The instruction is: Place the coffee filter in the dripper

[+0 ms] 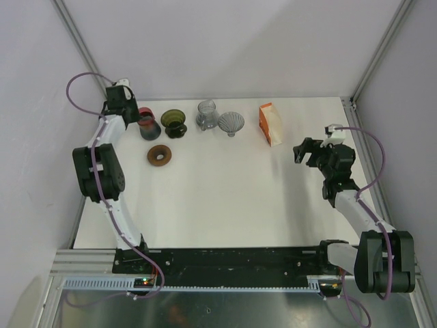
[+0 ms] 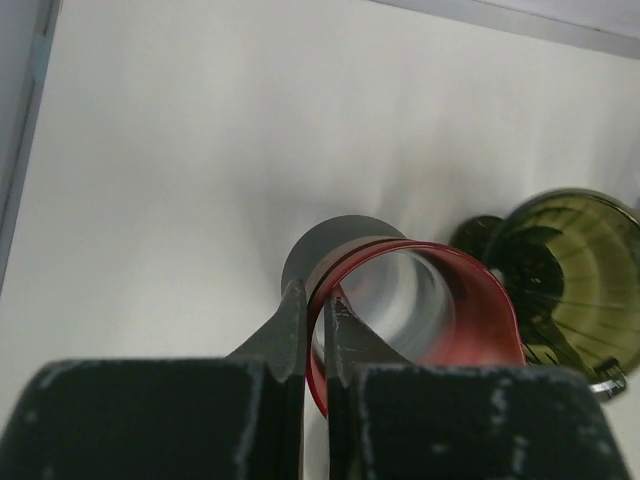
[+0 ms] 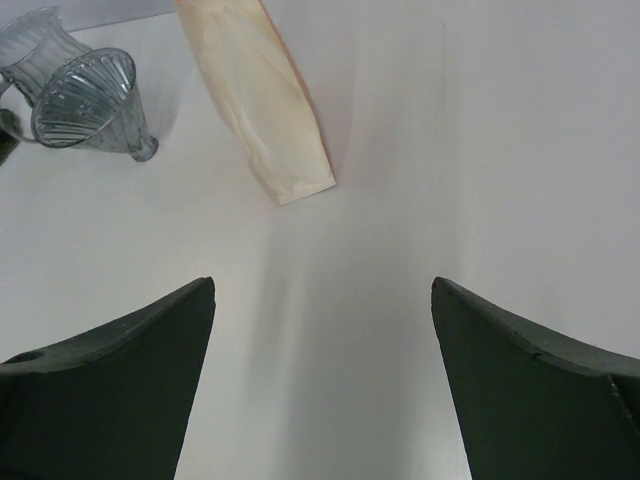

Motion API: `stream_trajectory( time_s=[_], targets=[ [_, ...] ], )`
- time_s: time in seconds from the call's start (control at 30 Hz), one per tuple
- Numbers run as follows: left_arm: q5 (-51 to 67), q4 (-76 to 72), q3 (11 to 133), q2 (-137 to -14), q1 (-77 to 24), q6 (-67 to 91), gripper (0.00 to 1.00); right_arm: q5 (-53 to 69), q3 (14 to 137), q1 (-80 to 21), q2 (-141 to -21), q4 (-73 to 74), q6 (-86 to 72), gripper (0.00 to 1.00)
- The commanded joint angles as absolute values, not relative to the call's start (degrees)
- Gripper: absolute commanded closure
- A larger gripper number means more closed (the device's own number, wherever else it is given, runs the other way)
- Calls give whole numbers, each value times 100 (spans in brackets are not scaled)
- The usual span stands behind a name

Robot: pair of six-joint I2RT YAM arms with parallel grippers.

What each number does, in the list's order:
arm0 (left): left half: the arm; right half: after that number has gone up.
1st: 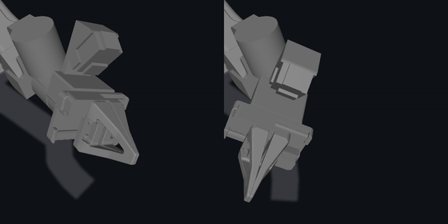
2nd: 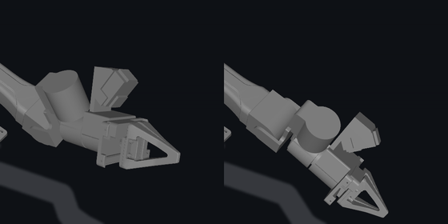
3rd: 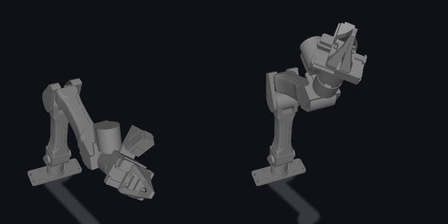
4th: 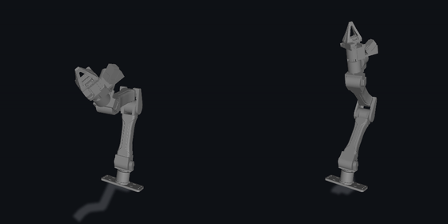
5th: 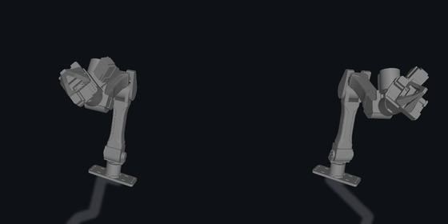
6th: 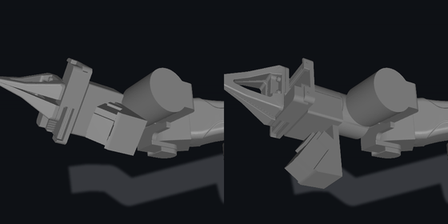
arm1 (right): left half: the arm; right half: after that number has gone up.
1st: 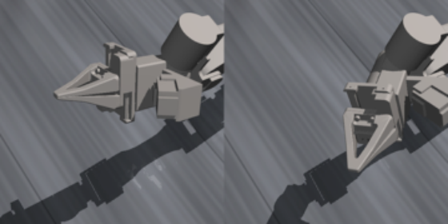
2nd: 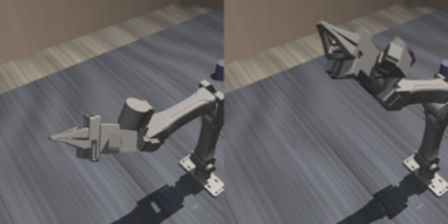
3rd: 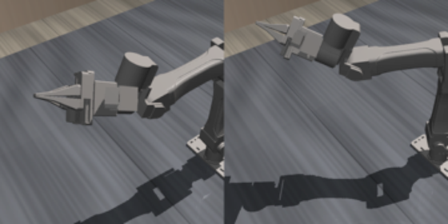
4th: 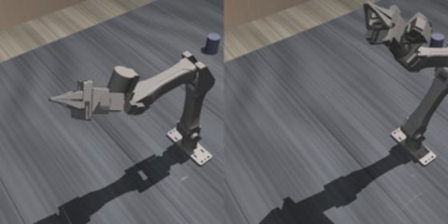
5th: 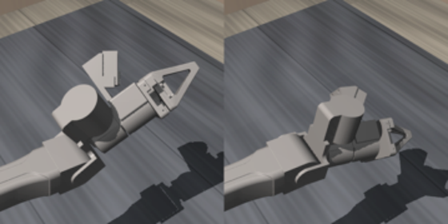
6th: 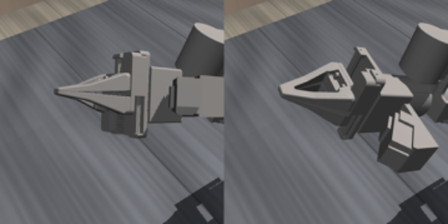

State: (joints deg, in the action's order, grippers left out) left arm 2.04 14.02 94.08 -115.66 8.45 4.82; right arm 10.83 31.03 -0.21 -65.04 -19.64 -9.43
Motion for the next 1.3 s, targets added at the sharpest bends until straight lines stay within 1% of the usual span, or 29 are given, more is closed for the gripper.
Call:
stream_trajectory(
  time_s=[0.0, 0.4, 0.57, 0.77, 0.87, 0.97, 1.1, 1.27],
  targets=[
    [506, 1220, 9143, -10529, 879, 857, 100, 1118, 3243, -160, -6388, -2134, -939, 6],
    [1005, 1297, 8039, -9635, 825, 1198, 100, 1038, 3247, -295, -6279, -2020, -991, 7],
    [1026, 1289, 7490, -9082, 551, 1151, 100, 989, 3248, -391, -6190, -1976, -969, 7],
    [800, 1281, 7259, -8584, 479, 1195, 100, 907, 3245, -557, -6166, -1907, -920, 7],
    [1043, 1285, 6960, -8192, 437, 1356, 100, 730, 3251, -723, -6073, -1809, -881, 7],
    [1261, 1343, 6586, -7760, 164, 1505, 100, 444, 3252, -935, -5955, -1754, -864, 7],
    [1114, 1435, 6133, -7266, -740, 1660, 100, 308, 3324, -1219, -5835, -1588, -942, 7],
    [1081, 1774, 5922, -7348, -1393, 2072, 100, -48, 3665, -1665, -5746, -1039, -926, 7]
  ],
)
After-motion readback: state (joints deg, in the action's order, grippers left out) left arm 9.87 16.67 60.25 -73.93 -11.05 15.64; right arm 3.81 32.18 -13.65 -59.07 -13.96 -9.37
